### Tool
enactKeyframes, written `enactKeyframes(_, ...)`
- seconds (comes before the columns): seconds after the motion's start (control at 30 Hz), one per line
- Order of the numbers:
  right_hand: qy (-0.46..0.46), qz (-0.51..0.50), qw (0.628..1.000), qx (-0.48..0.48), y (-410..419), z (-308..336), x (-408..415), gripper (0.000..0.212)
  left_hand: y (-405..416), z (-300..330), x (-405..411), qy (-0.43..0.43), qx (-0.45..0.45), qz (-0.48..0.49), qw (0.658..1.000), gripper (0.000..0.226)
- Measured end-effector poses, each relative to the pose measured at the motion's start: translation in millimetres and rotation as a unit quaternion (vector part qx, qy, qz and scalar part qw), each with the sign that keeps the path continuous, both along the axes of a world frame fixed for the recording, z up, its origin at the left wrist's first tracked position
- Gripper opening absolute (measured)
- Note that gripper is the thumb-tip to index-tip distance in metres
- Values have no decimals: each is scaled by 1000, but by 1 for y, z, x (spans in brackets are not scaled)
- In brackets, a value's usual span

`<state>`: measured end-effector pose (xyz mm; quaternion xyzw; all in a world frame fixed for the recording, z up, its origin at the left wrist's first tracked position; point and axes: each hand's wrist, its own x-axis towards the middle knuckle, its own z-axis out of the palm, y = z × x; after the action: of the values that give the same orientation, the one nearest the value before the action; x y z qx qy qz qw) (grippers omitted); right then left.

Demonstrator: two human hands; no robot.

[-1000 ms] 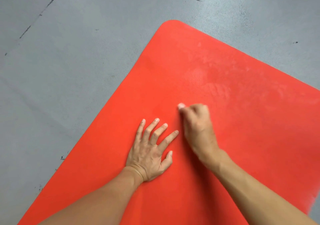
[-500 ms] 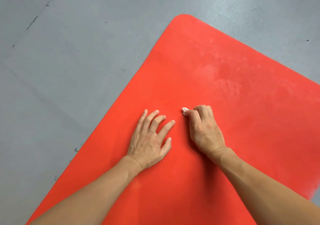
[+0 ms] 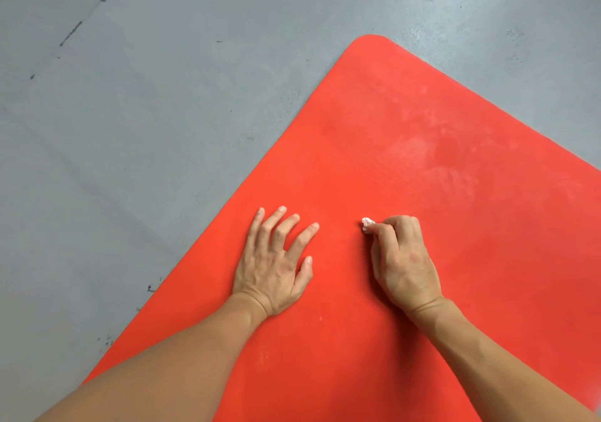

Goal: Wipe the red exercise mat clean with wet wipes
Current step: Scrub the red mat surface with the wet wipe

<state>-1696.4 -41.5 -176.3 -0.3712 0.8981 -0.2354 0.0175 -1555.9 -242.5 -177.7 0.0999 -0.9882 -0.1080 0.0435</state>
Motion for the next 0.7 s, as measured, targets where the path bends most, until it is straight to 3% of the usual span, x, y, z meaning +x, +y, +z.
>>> enactKeyframes(0.2, -19, -48, 997, -51, -17, 8, 20, 29, 1, 0, 1, 10, -9, 0, 1000, 57)
enactKeyframes(0.3, -20, 132, 989, -55, -41, 14, 47, 33, -1, -2, 0, 14, -7, 2, 1000, 56)
enactKeyframes(0.37, 11, 182, 982, -44, -42, 18, 21, 34, -1, -1, 1, 15, -8, 2, 1000, 56)
enactKeyframes(0.47, 53, 29, 997, -52, -31, 14, -67, 27, 0, 0, -1, 11, -7, -1, 1000, 56)
enactKeyframes(0.57, 45, -165, 984, -58, -22, 14, -112, 29, -1, -1, -1, 12, -5, -1, 1000, 56)
enactKeyframes(0.63, 24, -192, 979, -72, -32, 13, -80, 24, -1, -1, 0, 11, -6, -1, 1000, 57)
enactKeyframes(0.7, -40, -126, 989, -73, -40, 14, -25, 26, -1, 0, 0, 12, -8, -3, 1000, 58)
